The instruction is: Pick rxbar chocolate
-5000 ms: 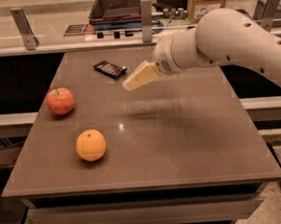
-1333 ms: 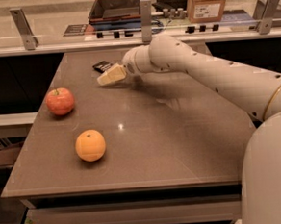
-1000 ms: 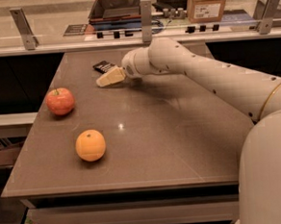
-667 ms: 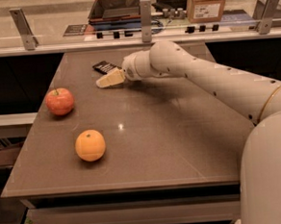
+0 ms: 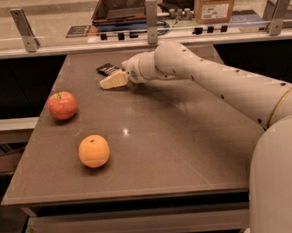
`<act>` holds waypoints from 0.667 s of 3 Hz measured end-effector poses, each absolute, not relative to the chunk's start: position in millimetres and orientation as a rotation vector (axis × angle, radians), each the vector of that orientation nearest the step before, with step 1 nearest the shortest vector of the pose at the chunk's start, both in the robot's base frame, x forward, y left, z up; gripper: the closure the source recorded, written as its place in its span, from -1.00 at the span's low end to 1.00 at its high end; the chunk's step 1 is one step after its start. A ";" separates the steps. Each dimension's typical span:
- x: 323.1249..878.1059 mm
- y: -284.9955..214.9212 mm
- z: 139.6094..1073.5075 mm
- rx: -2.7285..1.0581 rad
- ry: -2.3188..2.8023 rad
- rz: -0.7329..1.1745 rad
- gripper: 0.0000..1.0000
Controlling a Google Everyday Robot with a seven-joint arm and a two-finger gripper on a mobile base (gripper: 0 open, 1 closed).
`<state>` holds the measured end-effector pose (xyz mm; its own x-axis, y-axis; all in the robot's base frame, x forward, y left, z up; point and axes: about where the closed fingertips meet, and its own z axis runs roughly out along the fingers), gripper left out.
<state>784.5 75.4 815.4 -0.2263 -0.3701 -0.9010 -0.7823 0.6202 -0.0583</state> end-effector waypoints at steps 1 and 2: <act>784.4 75.5 816.4 -0.927 1.832 0.510 0.76; 784.4 75.8 818.9 -0.928 1.832 0.510 1.00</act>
Offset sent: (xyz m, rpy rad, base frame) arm 0.0000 0.0001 0.0009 0.0000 0.0001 0.0001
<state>784.4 75.8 818.9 -0.2264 -0.3702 -0.9010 -0.7826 0.6198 -0.0580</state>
